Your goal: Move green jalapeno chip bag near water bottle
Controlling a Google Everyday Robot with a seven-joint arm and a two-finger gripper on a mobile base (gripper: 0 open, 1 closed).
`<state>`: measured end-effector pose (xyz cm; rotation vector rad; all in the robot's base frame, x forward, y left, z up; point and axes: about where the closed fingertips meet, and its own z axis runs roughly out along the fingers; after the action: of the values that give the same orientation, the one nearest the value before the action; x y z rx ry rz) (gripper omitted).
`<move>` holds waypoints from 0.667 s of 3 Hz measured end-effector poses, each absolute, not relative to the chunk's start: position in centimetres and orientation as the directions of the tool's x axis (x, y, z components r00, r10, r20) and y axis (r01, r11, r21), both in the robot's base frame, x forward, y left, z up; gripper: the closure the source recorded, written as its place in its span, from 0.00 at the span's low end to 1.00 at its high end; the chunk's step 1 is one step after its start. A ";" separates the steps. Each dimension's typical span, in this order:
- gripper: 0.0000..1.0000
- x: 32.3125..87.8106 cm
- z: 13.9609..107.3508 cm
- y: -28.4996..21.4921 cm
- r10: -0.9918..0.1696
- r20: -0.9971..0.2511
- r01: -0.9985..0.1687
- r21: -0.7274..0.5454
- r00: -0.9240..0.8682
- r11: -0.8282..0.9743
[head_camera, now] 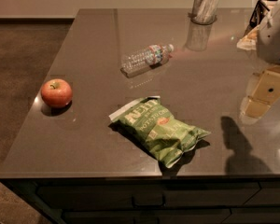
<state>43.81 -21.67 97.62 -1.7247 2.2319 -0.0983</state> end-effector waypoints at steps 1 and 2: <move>0.00 43.9 97.7 -21.6 -0.953 -0.208 -0.930 -0.247 -0.222 0.270; 0.00 45.5 97.1 -19.9 -0.934 -0.264 -0.923 -0.233 -0.243 0.306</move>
Offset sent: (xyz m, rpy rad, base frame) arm 0.0419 0.0443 -0.0186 0.1525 0.0106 -0.0610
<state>45.46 -19.86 97.10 -1.6660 2.2293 -0.0413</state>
